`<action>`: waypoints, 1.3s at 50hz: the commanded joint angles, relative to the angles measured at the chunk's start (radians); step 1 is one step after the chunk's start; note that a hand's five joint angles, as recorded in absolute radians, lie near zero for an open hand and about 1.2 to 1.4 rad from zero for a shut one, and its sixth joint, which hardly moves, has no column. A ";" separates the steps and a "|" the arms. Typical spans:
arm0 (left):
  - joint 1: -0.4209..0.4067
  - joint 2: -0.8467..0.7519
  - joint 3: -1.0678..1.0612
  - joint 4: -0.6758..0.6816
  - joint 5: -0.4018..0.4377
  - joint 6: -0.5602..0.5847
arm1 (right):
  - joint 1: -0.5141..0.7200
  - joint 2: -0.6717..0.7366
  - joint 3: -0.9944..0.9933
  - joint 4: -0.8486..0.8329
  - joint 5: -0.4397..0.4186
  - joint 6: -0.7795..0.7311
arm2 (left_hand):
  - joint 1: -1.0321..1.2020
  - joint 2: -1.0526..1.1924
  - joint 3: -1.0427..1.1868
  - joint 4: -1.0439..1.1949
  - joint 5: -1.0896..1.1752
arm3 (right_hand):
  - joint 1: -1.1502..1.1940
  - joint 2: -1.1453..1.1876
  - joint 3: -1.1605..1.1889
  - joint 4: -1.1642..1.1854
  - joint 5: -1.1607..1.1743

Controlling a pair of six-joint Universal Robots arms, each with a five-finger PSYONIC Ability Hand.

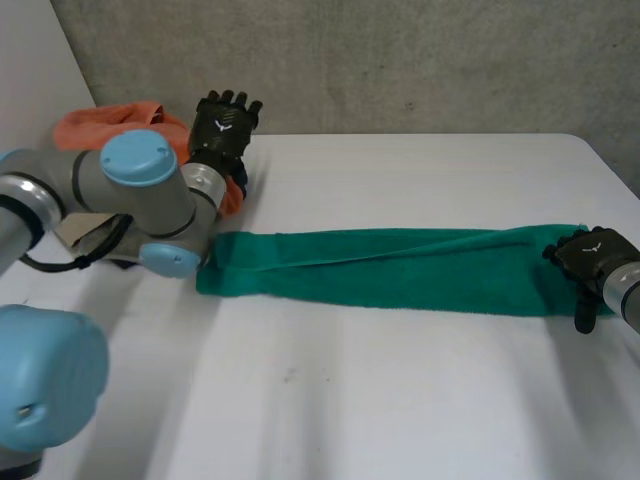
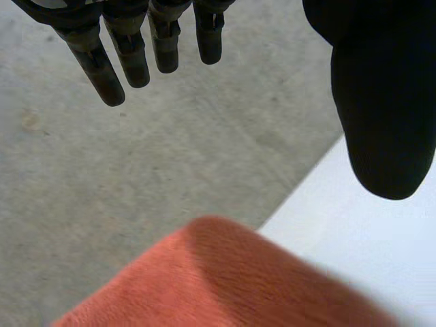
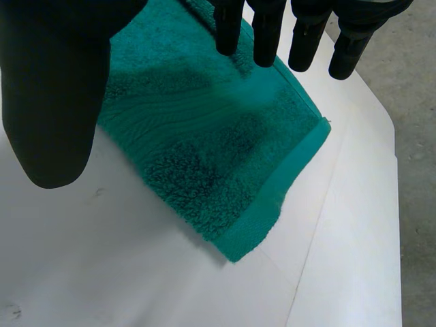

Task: Fold the laundry.

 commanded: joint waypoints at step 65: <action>-0.006 0.270 -0.545 -0.358 -0.077 0.003 | 0.027 0.110 -0.176 0.137 -0.025 0.117 | 0.439 0.417 0.415 0.424 0.403 | 0.122 0.135 0.137 0.136 0.124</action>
